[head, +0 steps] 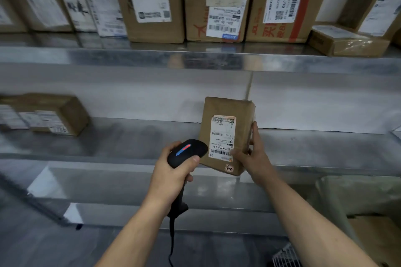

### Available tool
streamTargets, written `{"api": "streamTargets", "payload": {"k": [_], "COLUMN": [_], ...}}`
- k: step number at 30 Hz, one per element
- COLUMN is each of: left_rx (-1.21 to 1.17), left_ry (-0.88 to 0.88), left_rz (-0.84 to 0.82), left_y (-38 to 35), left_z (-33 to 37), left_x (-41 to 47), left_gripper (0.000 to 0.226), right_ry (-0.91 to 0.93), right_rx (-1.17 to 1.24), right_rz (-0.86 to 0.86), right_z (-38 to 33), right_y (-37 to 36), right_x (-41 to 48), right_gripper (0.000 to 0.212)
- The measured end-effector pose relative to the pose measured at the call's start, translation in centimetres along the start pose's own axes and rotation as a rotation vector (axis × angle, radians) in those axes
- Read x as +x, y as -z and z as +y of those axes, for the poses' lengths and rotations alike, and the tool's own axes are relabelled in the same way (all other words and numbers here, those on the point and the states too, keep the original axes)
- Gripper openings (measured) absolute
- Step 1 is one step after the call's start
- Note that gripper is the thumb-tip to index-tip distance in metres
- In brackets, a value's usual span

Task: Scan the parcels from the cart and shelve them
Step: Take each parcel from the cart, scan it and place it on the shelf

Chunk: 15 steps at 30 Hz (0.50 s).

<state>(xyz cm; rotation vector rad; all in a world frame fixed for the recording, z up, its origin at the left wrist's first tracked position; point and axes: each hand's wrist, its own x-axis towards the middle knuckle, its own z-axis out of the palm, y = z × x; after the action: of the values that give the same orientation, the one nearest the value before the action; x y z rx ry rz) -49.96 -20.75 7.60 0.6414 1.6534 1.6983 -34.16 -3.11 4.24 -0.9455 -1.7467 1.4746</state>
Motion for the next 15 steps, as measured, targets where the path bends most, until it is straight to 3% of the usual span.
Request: {"api": "streamTargets", "payload": {"k": [4, 9, 15], "left_rx": [0.005, 0.004, -0.02], "left_ry": [-0.007, -0.003, -0.024], "left_rz": [0.01, 0.002, 0.051], "left_y": [4.0, 8.5, 12.4], "left_z": [0.4, 0.4, 0.9], "left_x": [-1.0, -1.9, -3.0], "left_gripper": [0.063, 0.045, 0.06], "right_ry": [-0.008, 0.002, -0.028], "right_rx": [-0.029, 0.026, 0.051], "right_rz": [0.008, 0.031, 0.023], "right_z": [-0.8, -1.6, -2.4], "right_y": [-4.0, -8.3, -12.4], "right_x": [-1.2, -2.3, -2.9], "right_gripper": [0.093, 0.094, 0.105]}}
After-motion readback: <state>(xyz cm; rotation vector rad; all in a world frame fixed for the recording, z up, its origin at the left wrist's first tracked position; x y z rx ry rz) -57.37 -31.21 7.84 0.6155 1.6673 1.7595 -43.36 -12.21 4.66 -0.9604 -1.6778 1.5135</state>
